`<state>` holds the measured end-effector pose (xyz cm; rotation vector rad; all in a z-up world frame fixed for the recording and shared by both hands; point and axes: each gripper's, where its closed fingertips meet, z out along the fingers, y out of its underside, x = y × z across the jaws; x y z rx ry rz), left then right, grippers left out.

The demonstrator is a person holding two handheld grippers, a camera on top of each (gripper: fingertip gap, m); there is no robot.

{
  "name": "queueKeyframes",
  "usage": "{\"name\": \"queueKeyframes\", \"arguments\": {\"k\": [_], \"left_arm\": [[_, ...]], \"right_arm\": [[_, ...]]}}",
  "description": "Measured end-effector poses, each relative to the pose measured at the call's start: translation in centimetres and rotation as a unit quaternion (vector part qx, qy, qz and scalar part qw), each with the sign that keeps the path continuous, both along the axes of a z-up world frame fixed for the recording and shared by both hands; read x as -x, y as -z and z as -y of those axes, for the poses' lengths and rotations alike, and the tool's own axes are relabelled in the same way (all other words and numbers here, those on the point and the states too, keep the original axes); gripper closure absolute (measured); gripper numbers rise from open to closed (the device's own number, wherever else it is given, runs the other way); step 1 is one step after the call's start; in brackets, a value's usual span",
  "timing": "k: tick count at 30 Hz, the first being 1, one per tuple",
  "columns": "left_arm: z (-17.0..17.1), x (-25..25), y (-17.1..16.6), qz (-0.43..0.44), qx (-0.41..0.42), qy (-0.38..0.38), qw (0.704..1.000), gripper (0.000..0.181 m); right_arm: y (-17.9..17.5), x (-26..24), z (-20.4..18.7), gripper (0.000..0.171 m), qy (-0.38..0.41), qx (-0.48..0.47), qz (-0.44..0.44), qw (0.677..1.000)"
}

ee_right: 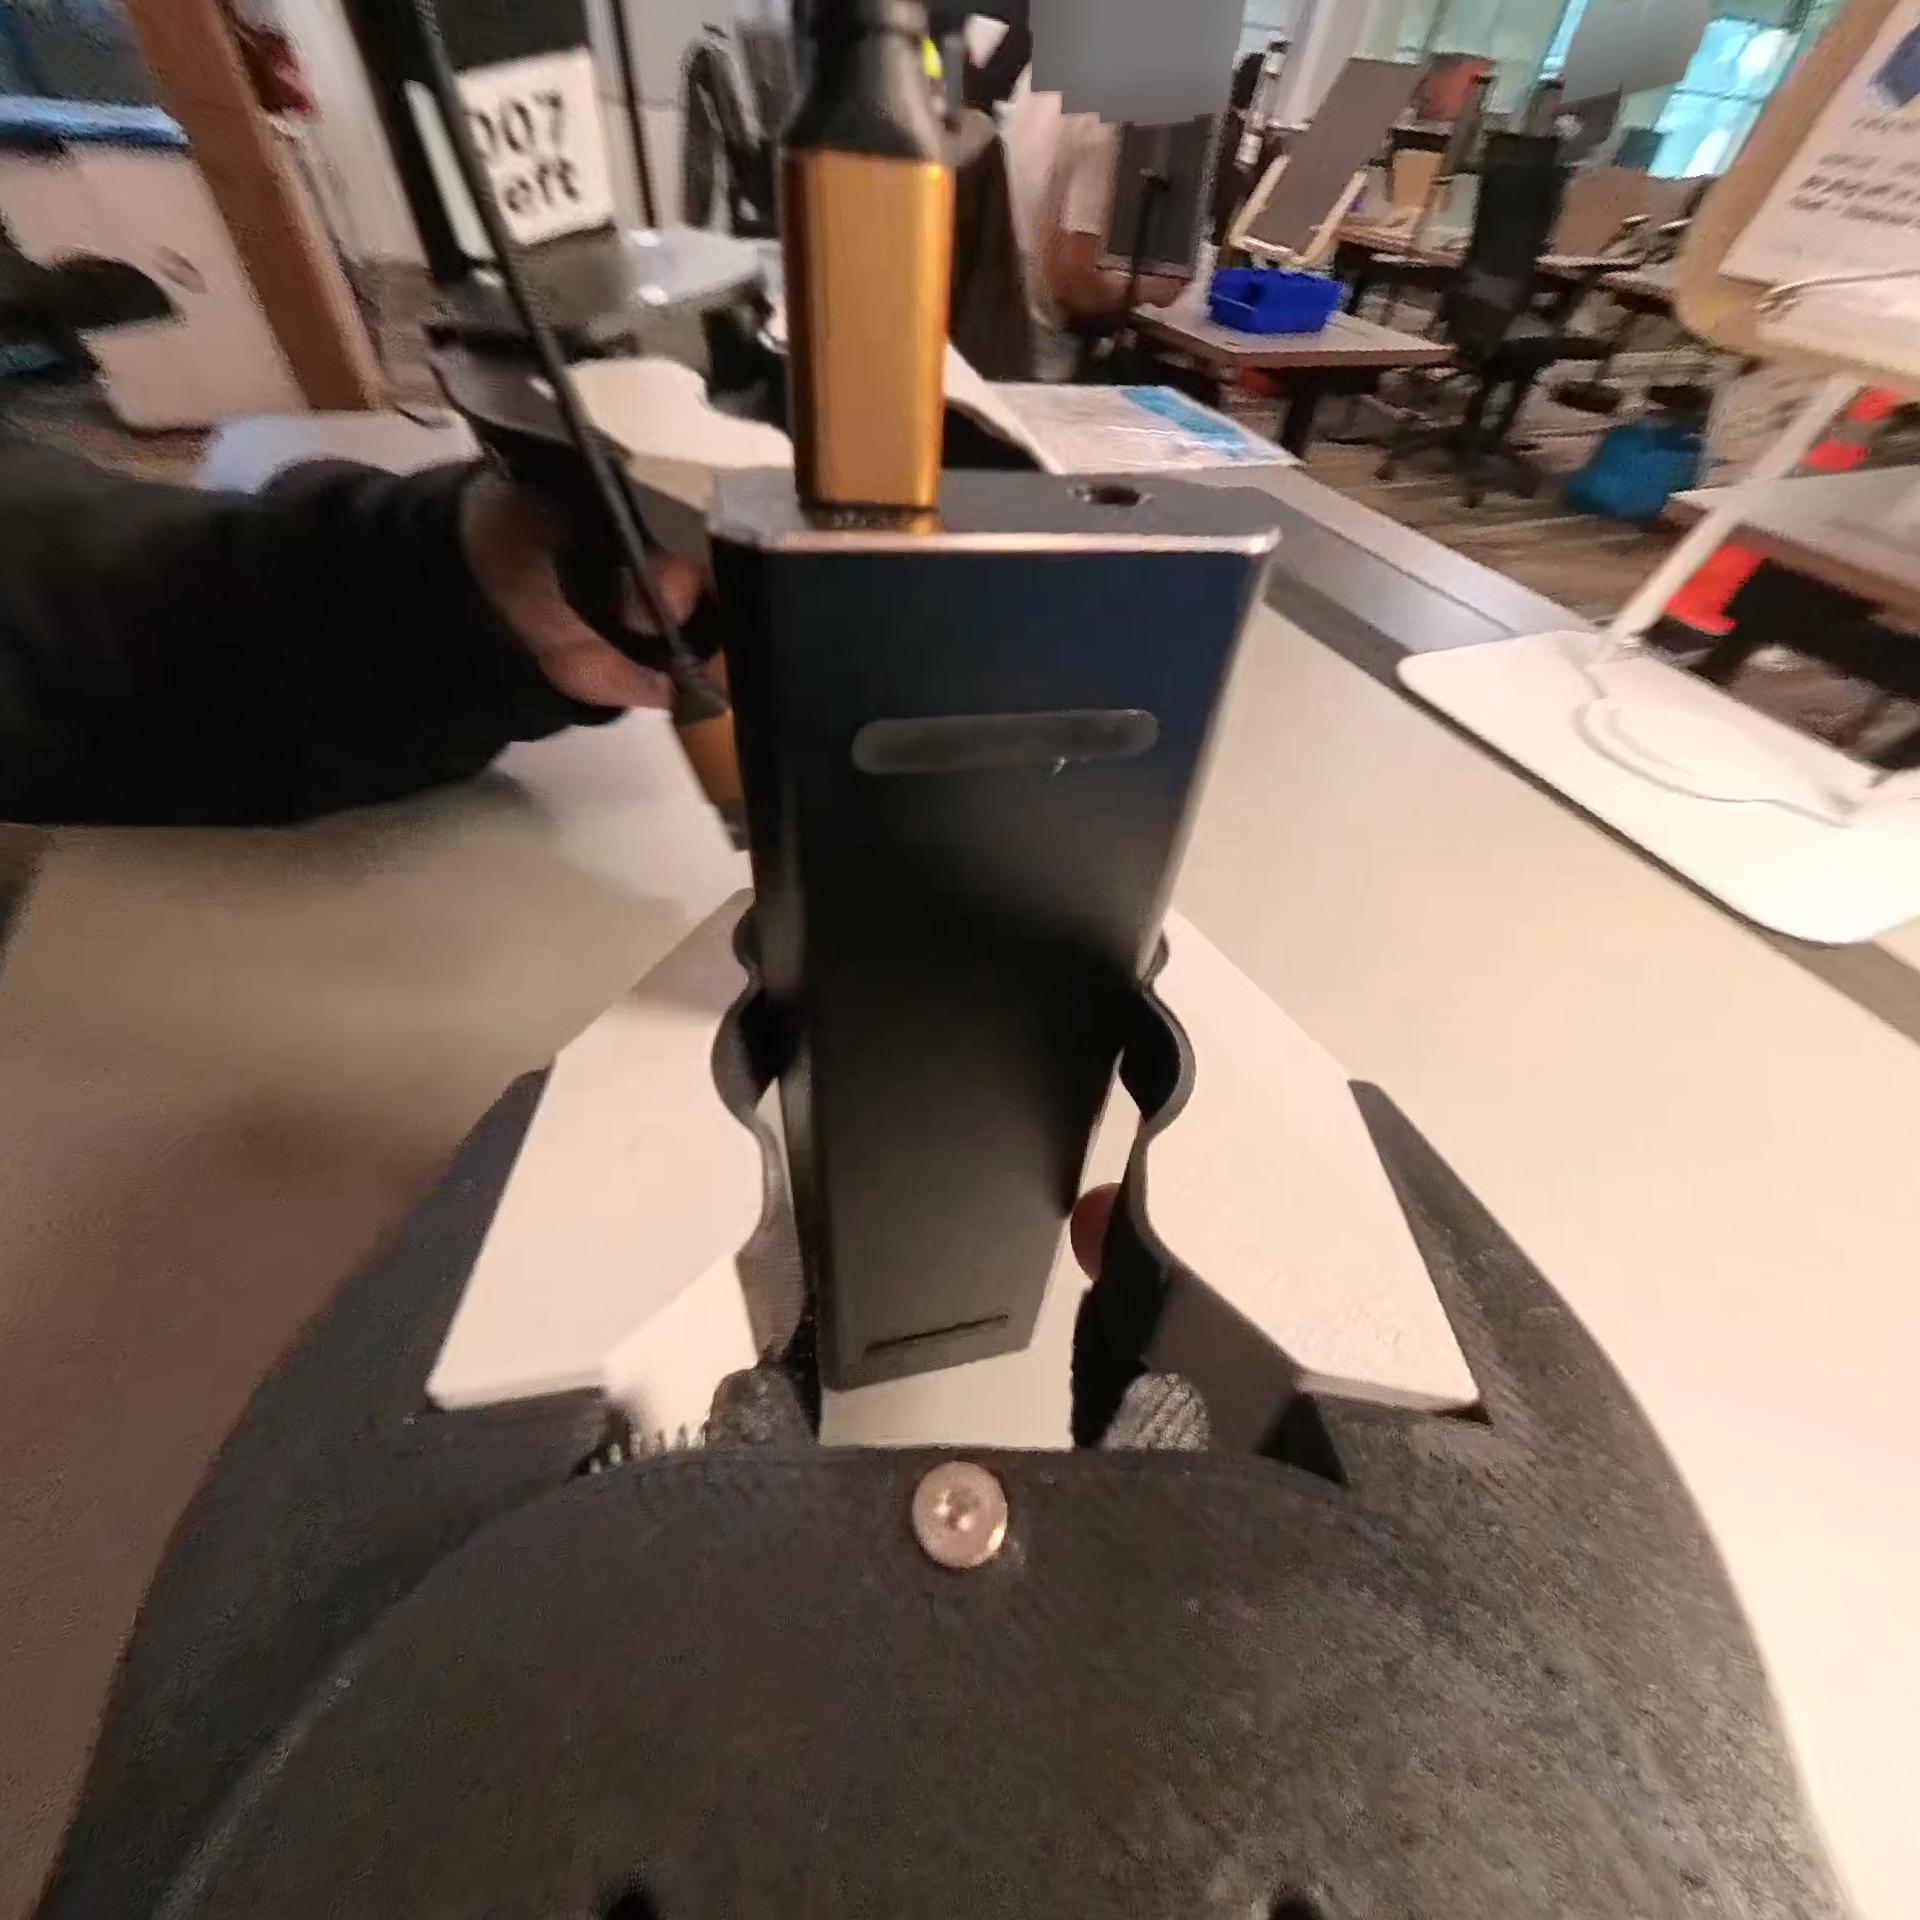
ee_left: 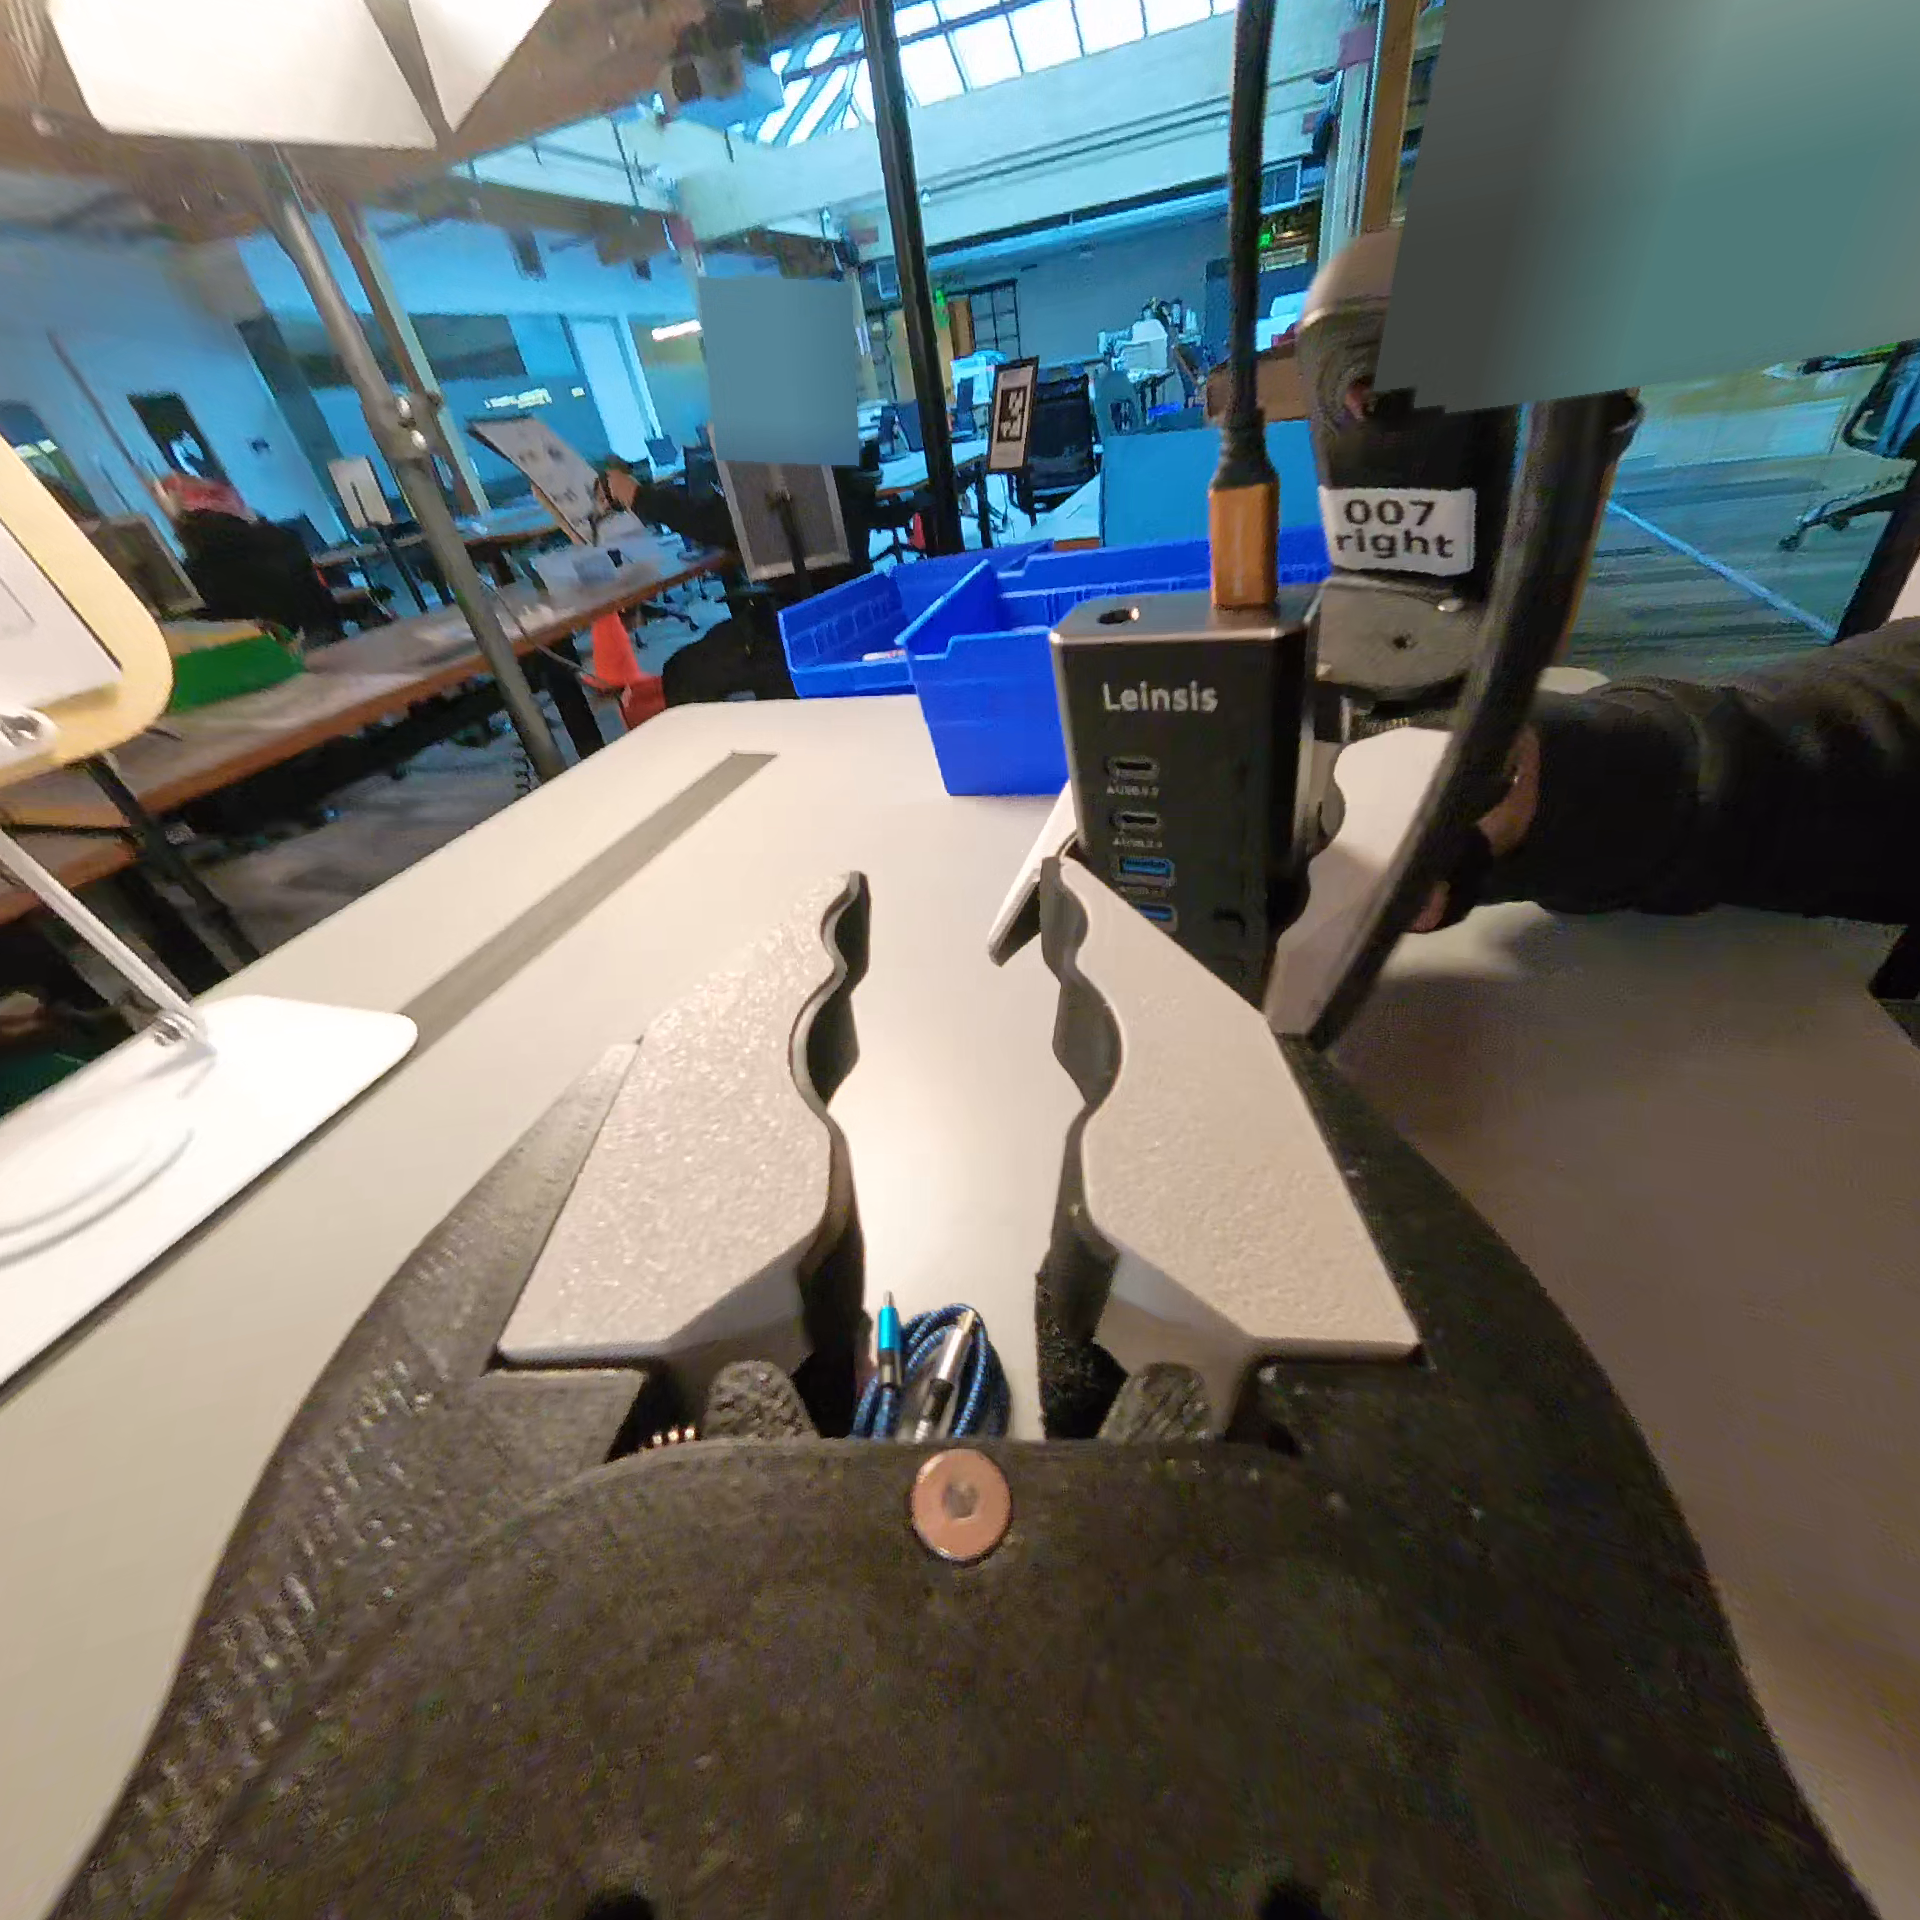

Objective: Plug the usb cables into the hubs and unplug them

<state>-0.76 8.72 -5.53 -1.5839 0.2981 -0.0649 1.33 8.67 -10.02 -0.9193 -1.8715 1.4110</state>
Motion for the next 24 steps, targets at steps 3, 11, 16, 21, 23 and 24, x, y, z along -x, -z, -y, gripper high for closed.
{"name": "queueKeyframes", "arguments": {"k": [3,11,16,21,23,24], "left_arm": [[-0.4,-0.4,1.2,0.007,0.027,0.008,1.0,0.146],[-0.4,-0.9,4.7,-0.036,0.107,0.013,0.994,0.145],[-0.1,-1.6,5.8,-0.035,0.13,0.037,0.99,0.145],[0.8,-3.5,6.9,-0.031,0.16,0.1,0.982,0.145],[1.7,-4.8,7.6,-0.016,0.189,0.146,0.971,0.145],[2.2,-5.4,8.0,-0.011,0.202,0.165,0.965,0.144]], "right_arm": [[0.5,-0.6,0.1,0.106,-0.044,0.028,0.007,0.999],[1.0,-2.2,-0.9,0.105,-0.105,0.017,-0.012,0.994],[1.0,-2.4,-1.4,0.105,-0.104,0.01,-0.014,0.994],[1.0,-2.1,-1.0,0.104,-0.094,-0.003,-0.022,0.995],[1.0,-2.0,-0.8,0.104,-0.09,-0.007,-0.025,0.996],[1.0,-1.9,-0.8,0.104,-0.088,-0.007,-0.025,0.996]]}}
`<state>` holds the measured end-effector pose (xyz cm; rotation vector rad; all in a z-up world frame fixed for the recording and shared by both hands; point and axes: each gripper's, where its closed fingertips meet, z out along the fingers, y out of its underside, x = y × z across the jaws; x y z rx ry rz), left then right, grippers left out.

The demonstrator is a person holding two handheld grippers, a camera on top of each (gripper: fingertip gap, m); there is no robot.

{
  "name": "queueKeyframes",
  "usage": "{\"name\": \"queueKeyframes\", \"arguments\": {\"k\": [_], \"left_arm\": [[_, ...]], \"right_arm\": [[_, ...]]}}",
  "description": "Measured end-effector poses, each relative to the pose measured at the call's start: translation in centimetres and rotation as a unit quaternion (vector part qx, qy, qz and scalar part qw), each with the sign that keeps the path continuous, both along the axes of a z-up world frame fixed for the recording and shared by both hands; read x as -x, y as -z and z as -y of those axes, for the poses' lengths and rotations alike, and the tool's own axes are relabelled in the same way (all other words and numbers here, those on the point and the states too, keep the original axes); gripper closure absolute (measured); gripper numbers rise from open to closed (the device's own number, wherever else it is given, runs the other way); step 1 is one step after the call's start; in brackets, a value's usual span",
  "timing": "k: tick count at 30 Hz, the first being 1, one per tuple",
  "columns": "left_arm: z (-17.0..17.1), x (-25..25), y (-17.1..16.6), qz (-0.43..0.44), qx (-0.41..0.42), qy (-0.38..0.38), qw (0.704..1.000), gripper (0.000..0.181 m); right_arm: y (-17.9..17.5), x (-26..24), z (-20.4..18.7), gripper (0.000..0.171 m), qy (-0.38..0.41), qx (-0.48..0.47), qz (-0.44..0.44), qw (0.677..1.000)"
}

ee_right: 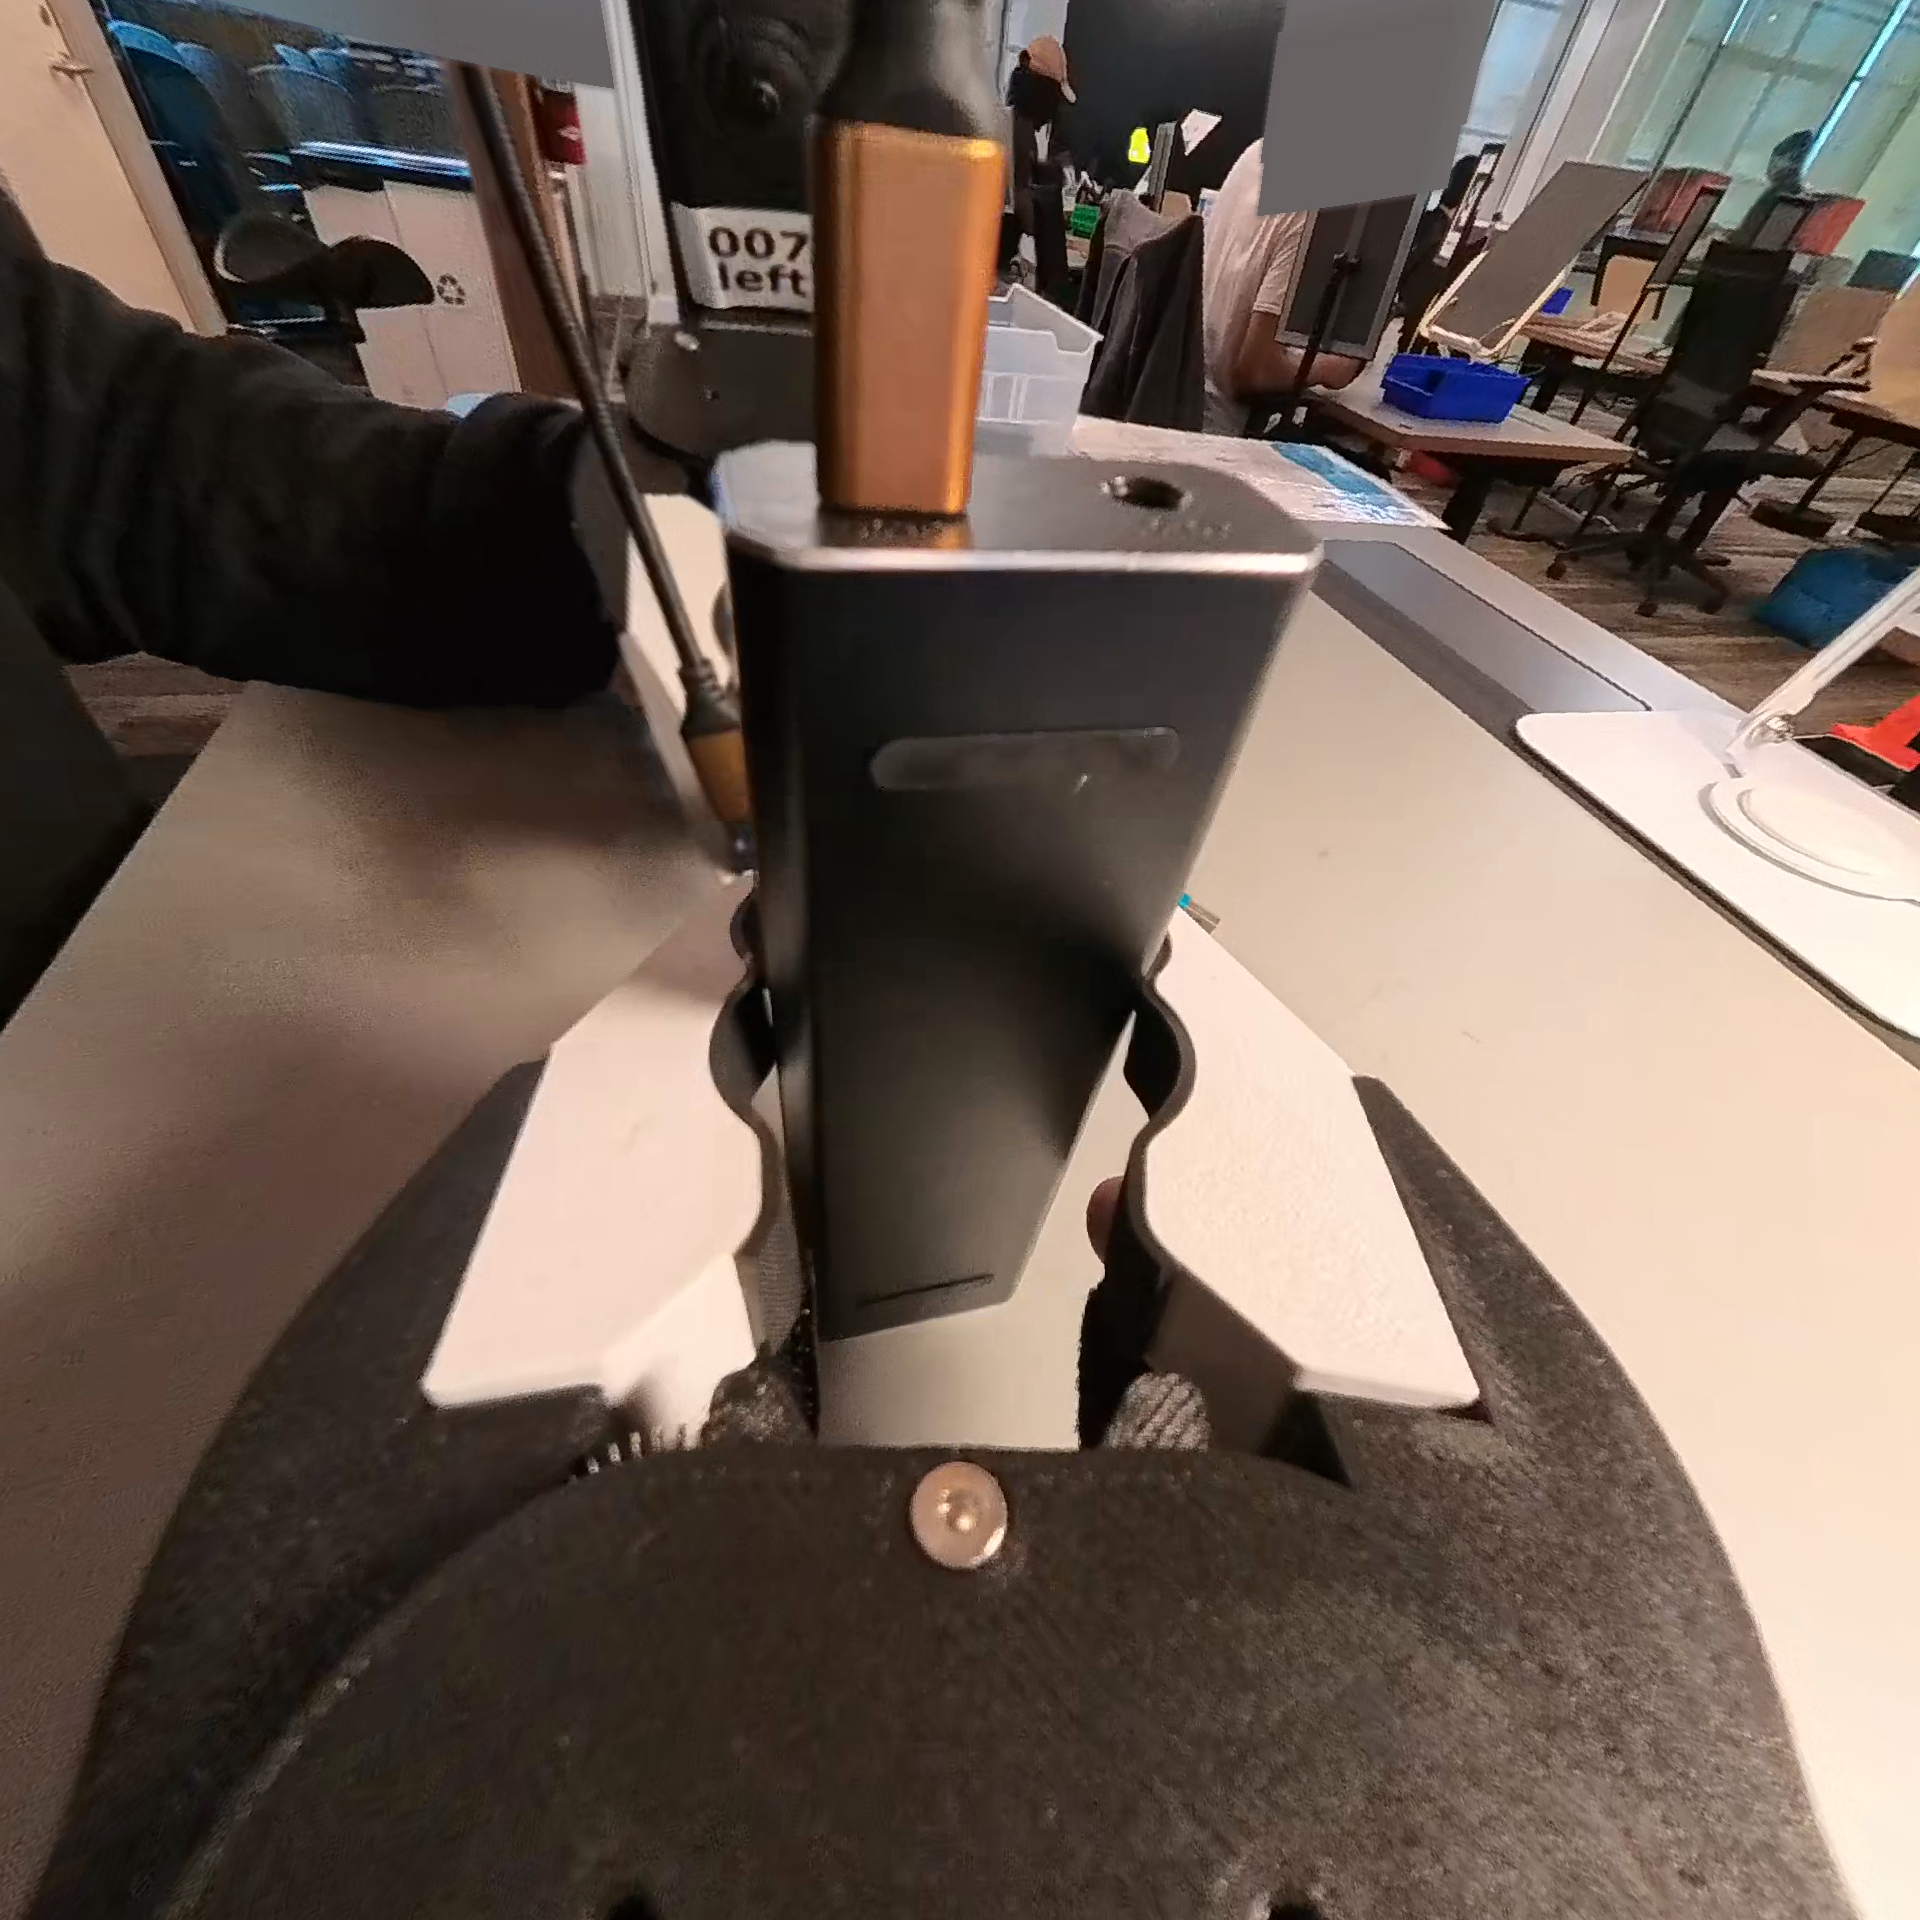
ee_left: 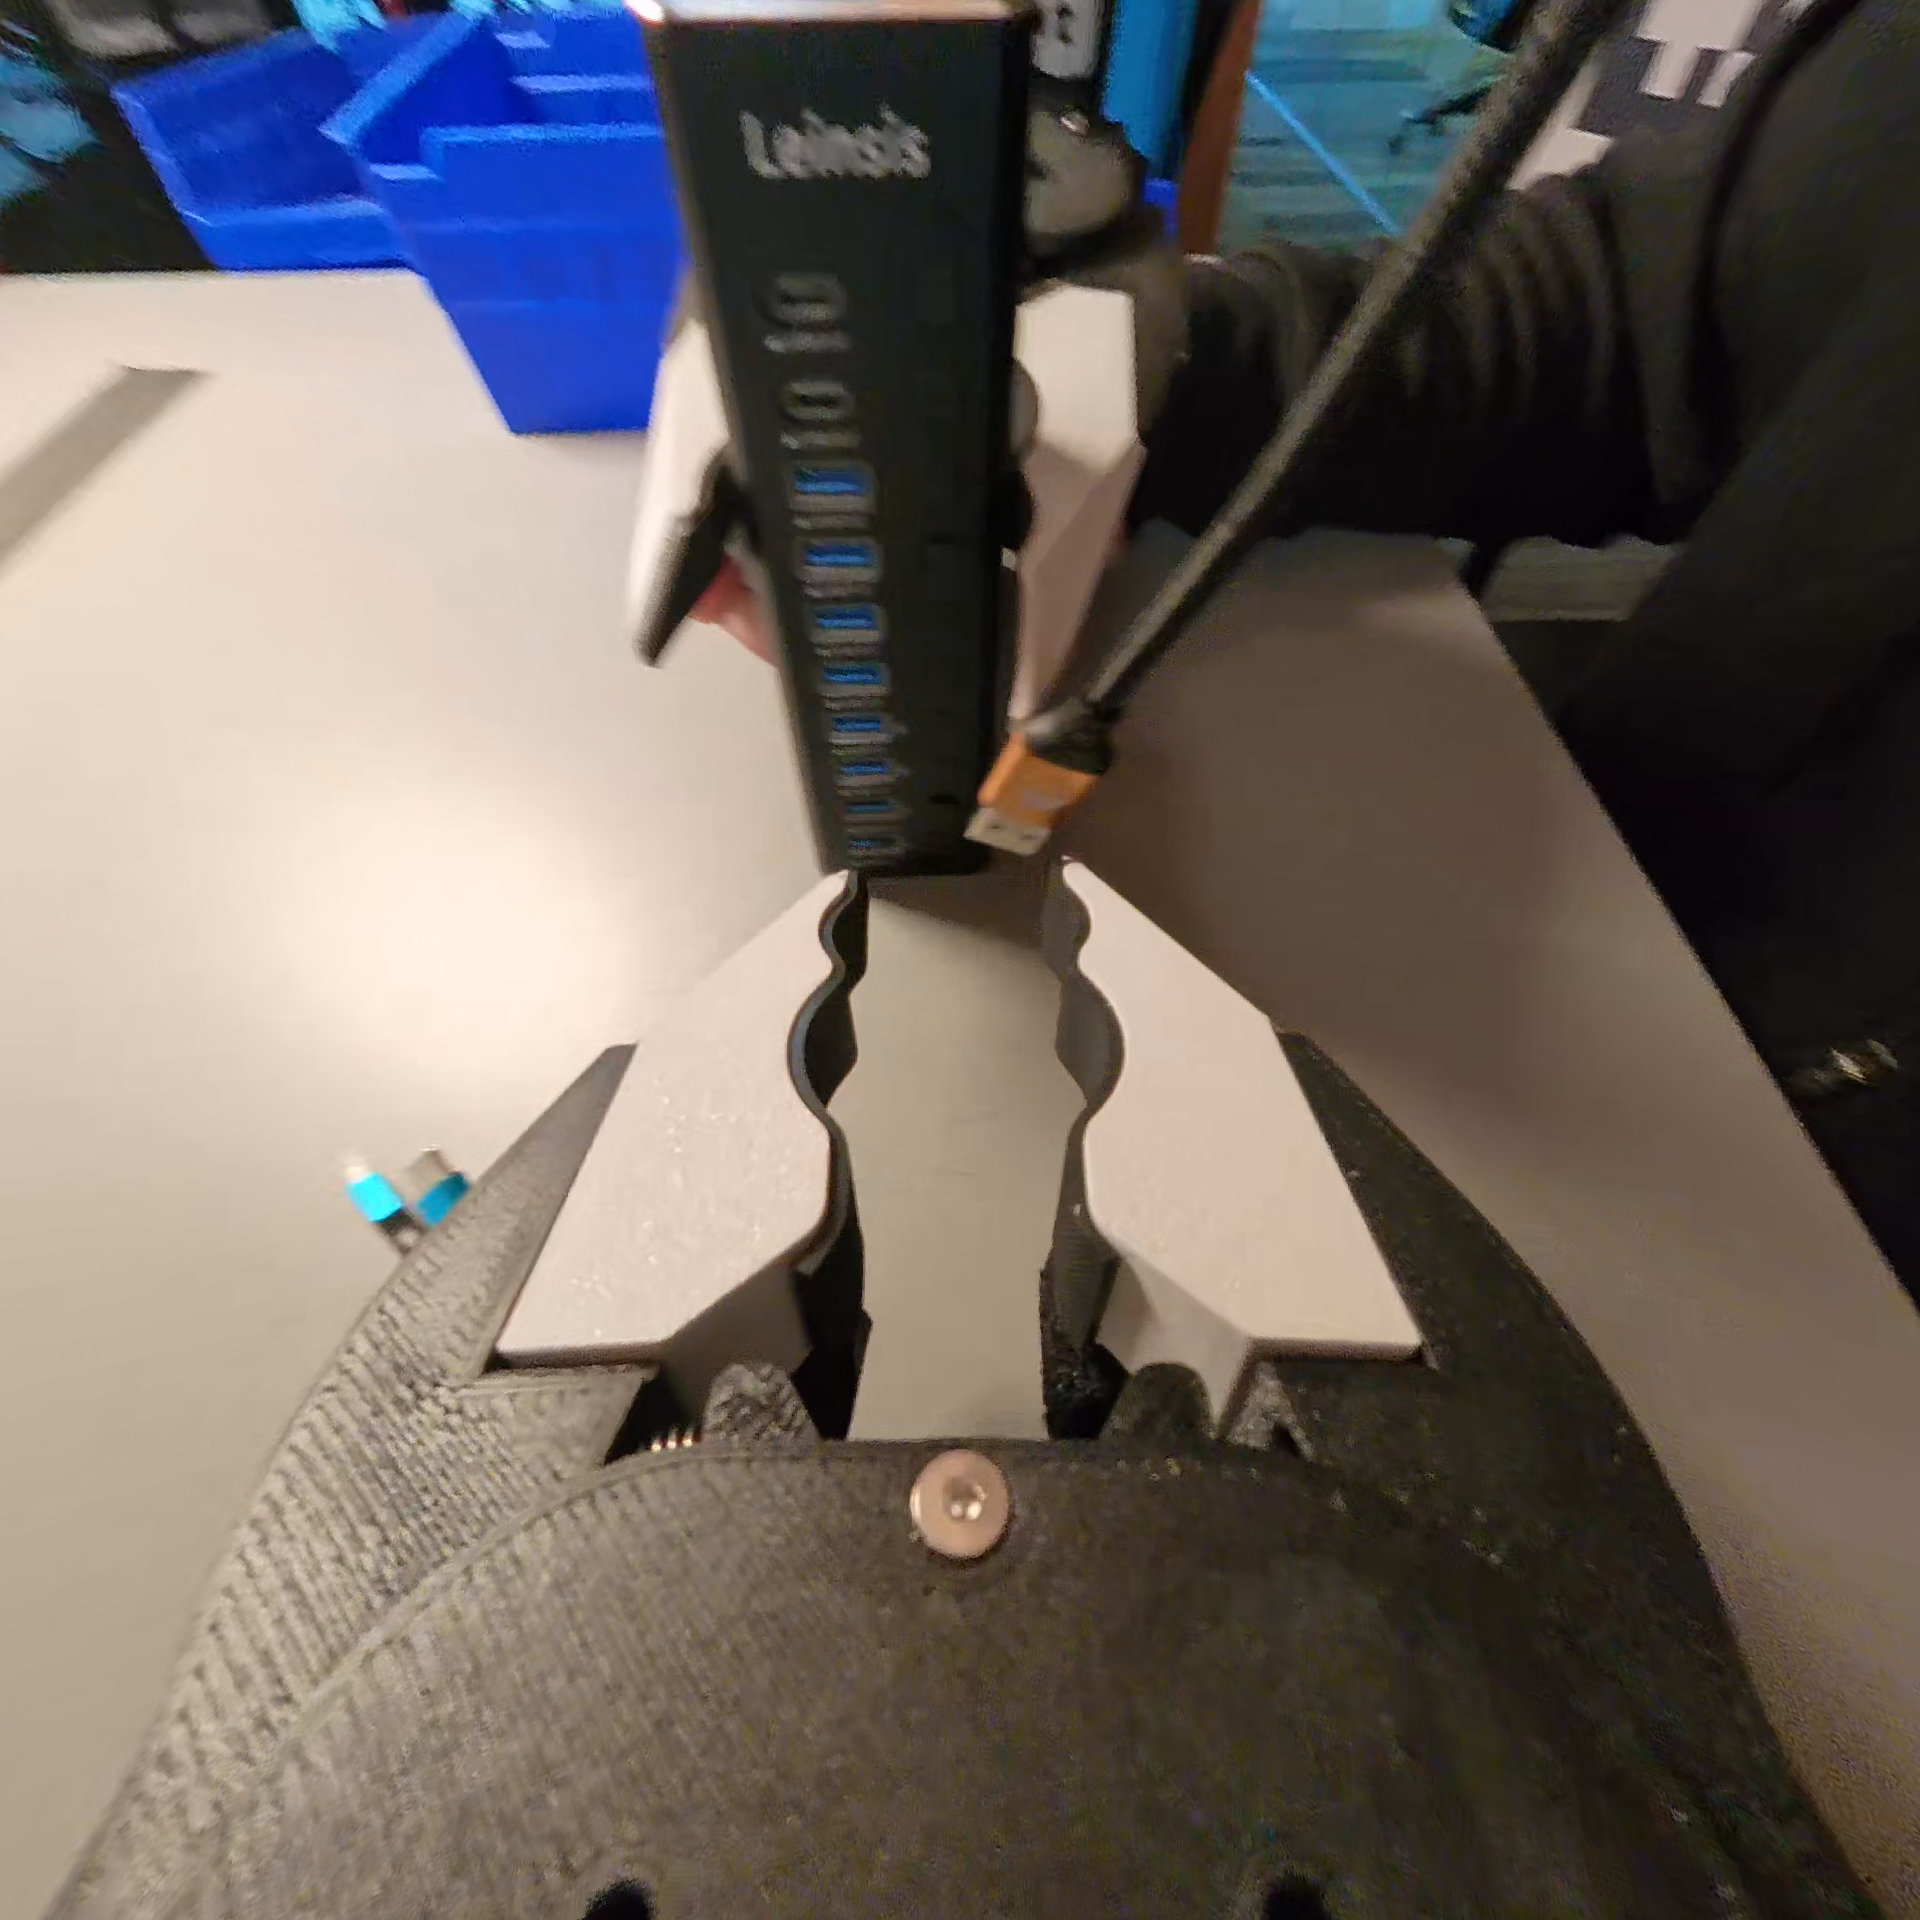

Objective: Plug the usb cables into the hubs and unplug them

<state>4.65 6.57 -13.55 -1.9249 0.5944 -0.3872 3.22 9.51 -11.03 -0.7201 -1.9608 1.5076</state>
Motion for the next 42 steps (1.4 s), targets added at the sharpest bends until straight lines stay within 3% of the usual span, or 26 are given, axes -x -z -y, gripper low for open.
{"name": "queueKeyframes", "arguments": {"k": [4,16,21,29,36,42], "left_arm": [[1.1,-1.4,1.0,-0.002,0.027,0.041,0.999,0.136],[0.0,-2.6,-2.4,-0.007,-0.022,-0.006,1.0,0.137],[-0.2,-2.0,-2.2,-0.064,-0.034,-0.024,0.997,0.143],[-0.7,-1.1,-1.5,-0.07,-0.002,-0.066,0.995,0.158],[-1.0,-0.5,-1.4,-0.029,0.023,-0.095,0.995,0.171],[-1.2,-0.7,-2.1,0.083,0.031,-0.093,0.992,0.173]], "right_arm": [[0.0,0.0,-0.1,0.104,0.002,0.002,0.001,1.0],[0.0,0.1,-0.1,0.104,0.004,-0.003,-0.002,1.0],[0.0,0.1,-0.1,0.104,0.004,-0.004,-0.002,1.0],[0.0,0.1,-0.1,0.104,0.006,-0.008,-0.003,1.0],[0.0,0.1,-0.1,0.104,0.008,-0.011,-0.004,1.0],[0.1,0.1,-0.2,0.104,0.01,-0.014,-0.006,1.0]]}}
